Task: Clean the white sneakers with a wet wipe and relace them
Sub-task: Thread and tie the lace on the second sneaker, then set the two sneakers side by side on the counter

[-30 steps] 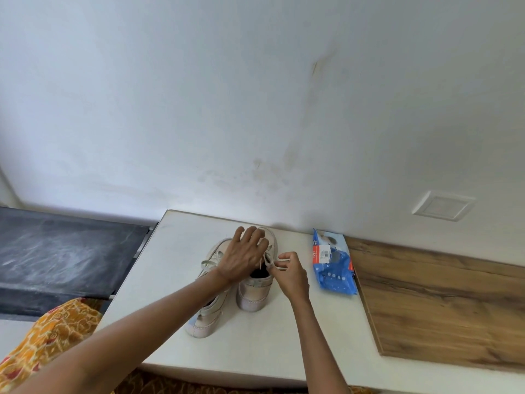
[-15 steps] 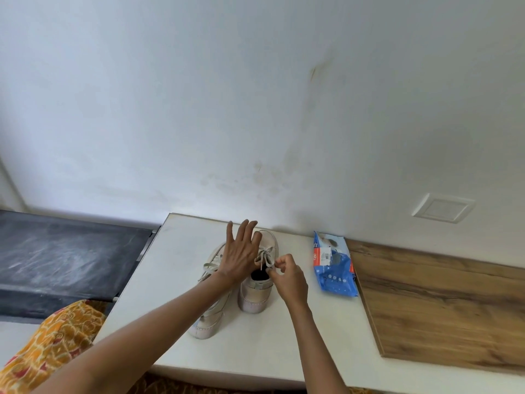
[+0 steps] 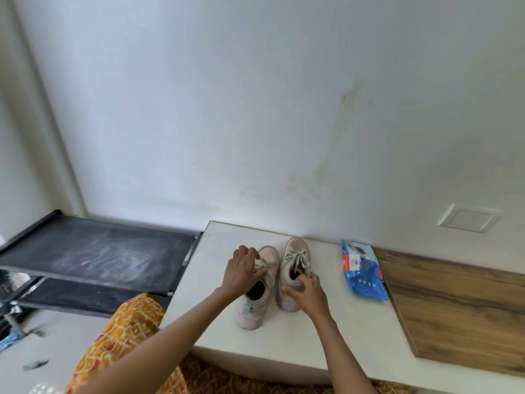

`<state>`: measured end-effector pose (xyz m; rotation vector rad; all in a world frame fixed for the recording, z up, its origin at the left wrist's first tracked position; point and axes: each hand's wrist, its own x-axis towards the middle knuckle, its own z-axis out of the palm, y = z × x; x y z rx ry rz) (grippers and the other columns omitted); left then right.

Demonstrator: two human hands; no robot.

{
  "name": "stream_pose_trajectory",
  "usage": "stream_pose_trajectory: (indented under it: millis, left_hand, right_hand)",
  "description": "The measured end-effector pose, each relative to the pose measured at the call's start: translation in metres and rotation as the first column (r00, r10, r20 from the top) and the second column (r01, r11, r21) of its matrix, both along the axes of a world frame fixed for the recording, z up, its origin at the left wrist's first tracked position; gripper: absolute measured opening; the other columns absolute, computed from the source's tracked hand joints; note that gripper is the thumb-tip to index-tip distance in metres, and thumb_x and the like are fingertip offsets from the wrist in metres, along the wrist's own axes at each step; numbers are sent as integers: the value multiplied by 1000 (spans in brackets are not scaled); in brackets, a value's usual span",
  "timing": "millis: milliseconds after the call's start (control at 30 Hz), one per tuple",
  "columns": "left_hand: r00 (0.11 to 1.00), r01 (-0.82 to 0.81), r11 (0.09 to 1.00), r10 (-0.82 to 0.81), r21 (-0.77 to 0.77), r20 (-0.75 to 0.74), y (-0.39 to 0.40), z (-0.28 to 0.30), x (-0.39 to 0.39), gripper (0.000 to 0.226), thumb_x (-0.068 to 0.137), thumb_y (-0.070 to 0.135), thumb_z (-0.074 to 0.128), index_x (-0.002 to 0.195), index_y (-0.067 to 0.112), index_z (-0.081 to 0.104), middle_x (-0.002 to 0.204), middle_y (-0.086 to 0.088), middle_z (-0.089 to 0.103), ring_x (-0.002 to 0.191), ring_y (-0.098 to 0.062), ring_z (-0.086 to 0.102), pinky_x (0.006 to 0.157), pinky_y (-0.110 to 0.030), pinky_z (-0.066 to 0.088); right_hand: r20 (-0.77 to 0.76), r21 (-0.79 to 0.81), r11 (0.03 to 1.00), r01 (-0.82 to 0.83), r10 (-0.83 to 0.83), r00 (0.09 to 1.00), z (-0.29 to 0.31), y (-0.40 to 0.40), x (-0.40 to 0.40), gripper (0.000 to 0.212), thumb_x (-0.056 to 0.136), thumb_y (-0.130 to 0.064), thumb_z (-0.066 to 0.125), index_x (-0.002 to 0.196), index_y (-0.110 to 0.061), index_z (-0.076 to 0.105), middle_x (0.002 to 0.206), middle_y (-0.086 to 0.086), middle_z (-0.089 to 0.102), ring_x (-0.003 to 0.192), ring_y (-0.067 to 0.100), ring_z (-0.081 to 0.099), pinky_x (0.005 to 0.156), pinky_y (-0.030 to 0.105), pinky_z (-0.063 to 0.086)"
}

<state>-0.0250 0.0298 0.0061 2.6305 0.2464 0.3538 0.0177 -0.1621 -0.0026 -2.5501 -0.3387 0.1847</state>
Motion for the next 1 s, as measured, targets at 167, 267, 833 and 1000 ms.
stream_pose_trajectory:
  millis: [167, 267, 833, 1000]
  left_hand:
    - [994, 76, 975, -91, -208, -64, 21, -15, -47, 49, 84, 49, 61, 119, 19, 47, 121, -3, 40, 119, -20, 39, 89, -31, 42]
    - [974, 180, 980, -189, -81, -124, 25, -23, -71, 63, 75, 59, 65, 126, 29, 44, 127, 0, 37, 121, -15, 37, 85, -33, 47]
    - [982, -152, 929, 180, -338, 53, 6, -23, -77, 36, 82, 8, 54, 117, 17, 56, 111, -1, 57, 90, -18, 61, 69, -24, 44]
    - [939, -282, 894, 331, -347, 89, 64, -11, -82, 13, 81, 8, 55, 94, 10, 55, 104, -1, 59, 82, -22, 58, 61, -26, 36]
  right_hand:
    - [45, -61, 997, 55, -52, 998, 3, 8, -18, 40, 80, -39, 69, 112, -16, 62, 123, 11, 49, 104, 29, 58, 82, 29, 44]
    - [72, -41, 997, 62, -59, 996, 1, 7, -30, 39, 80, -36, 69, 113, -16, 61, 122, 10, 49, 104, 28, 58, 81, 29, 43]
    - [128, 128, 989, 79, -95, 987, 0, 36, -60, 18, 75, -19, 75, 84, -9, 63, 88, 3, 55, 76, 21, 53, 65, 25, 35]
    - [141, 169, 985, -31, 7, 990, 18, 96, -60, 18, 73, -14, 74, 87, -9, 64, 93, 5, 58, 81, 24, 58, 66, 24, 36]
